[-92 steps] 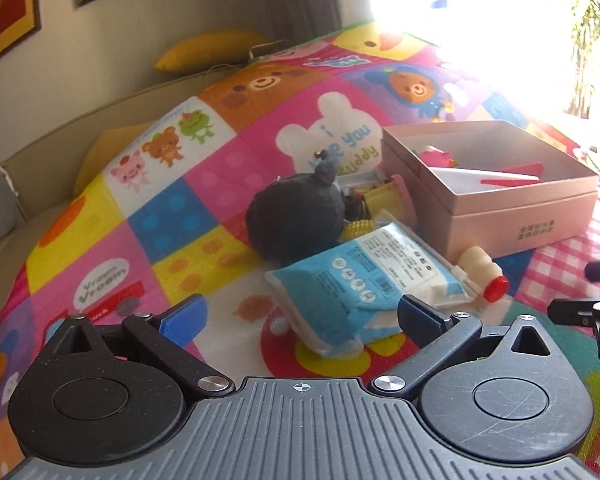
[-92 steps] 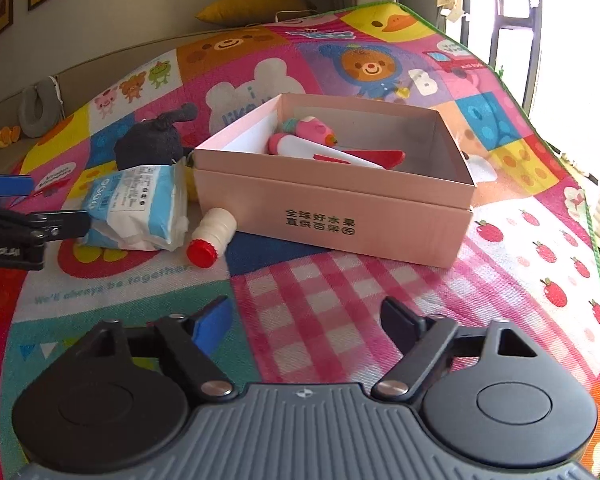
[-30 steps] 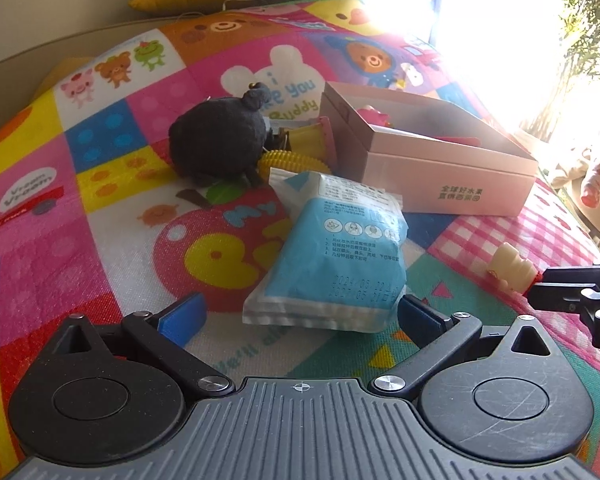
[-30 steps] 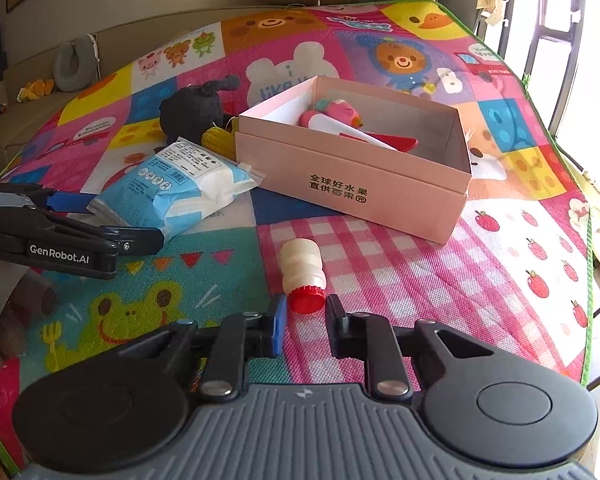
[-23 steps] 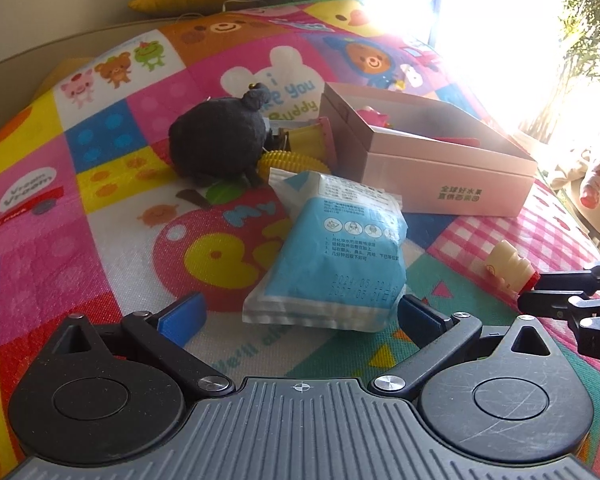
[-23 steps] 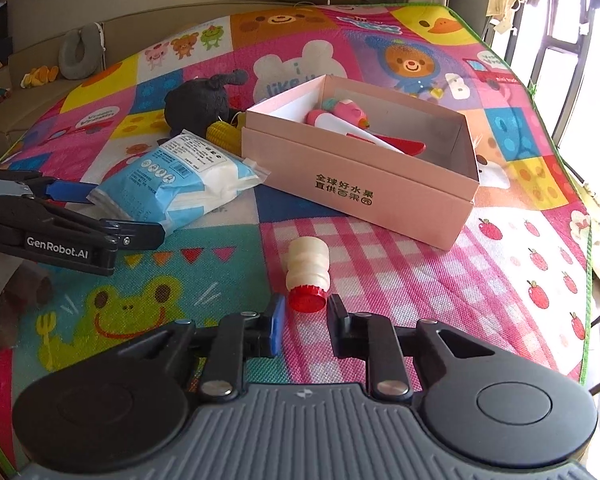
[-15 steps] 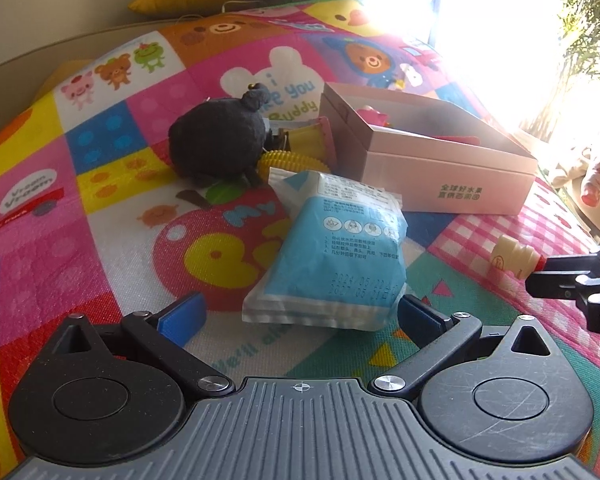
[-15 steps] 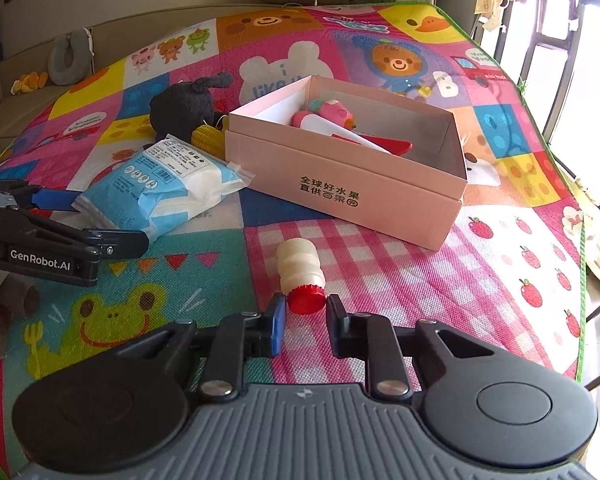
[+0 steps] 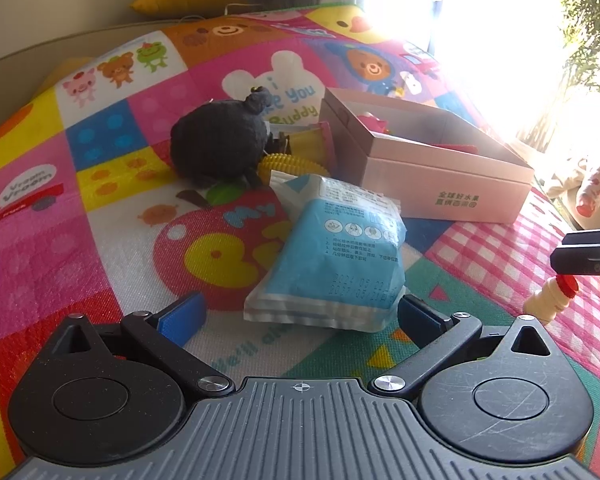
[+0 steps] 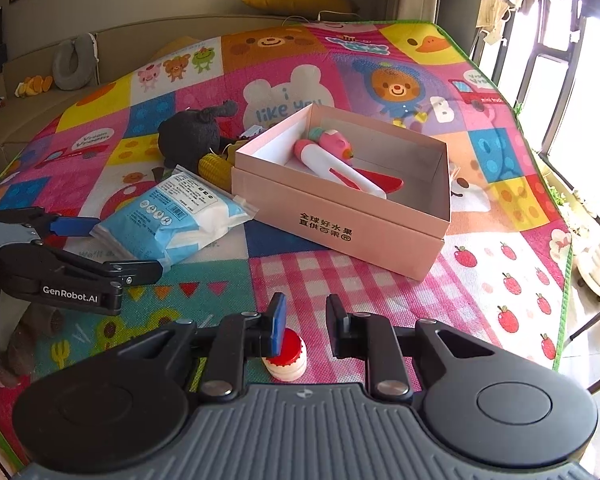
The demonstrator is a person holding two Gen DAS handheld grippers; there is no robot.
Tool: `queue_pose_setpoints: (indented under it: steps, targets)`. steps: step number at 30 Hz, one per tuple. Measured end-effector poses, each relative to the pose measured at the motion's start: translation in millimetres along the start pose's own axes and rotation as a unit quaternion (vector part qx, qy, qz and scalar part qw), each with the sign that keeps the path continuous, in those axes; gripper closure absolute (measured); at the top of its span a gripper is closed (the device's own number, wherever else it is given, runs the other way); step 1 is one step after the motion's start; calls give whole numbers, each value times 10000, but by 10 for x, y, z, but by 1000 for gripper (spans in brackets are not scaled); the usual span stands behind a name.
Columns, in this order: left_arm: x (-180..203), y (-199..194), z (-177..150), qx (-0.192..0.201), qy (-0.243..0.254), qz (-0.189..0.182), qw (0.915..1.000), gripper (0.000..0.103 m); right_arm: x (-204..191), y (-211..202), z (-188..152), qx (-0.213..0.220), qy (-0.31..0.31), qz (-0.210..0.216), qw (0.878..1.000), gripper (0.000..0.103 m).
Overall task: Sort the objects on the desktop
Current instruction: 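Lift the white bottle upright with the right gripper, then grasp the blue packet with the left gripper while the right gripper holds the bottle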
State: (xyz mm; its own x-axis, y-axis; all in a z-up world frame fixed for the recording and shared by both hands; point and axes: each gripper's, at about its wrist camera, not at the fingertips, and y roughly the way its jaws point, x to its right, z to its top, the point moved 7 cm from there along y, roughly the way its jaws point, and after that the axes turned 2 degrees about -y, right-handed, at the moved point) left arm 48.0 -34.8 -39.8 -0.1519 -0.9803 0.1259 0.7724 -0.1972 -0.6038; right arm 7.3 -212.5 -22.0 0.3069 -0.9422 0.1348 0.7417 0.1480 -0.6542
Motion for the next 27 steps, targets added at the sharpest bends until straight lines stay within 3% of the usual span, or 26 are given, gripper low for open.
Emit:
queue_pose_setpoints:
  steps: [1, 3, 5, 9, 13, 15, 16, 21, 23, 27]
  targets:
    - [0, 0, -1, -1, 5, 3, 10000, 0, 1, -40, -10, 73, -29, -4, 10000, 79]
    - [1, 1, 0, -2, 10, 5, 10000, 0, -1, -134, -42, 211, -85, -20, 9997, 57]
    - [5, 3, 0, -2, 19, 12, 10000, 0, -18, -190, -98, 298, -115, -13, 9995, 46]
    - [19, 10, -12, -33, 116, 80, 9999, 0, -82, -107, -247, 183, 15, 160, 9997, 42]
    - [41, 18, -22, -69, 228, 166, 9996, 0, -104, 73, -282, 214, 185, 167, 9995, 45]
    - [49, 18, -28, -87, 269, 186, 9994, 0, -102, 161, -280, 276, 247, 73, 9993, 72]
    - [46, 14, -29, -91, 265, 177, 9995, 0, -88, 203, -280, 270, 292, 17, 9992, 76]
    - [55, -91, 43, 17, 50, -81, 10000, 0, -10, 277, -306, 424, 599, -118, 9972, 78]
    - [142, -111, 116, 71, 174, -196, 9996, 0, -17, 305, -340, 410, 579, -133, 9974, 78]
    - [255, 33, 245, 62, 537, 157, 9984, 0, -43, 318, -370, 442, 487, -192, 9976, 78]
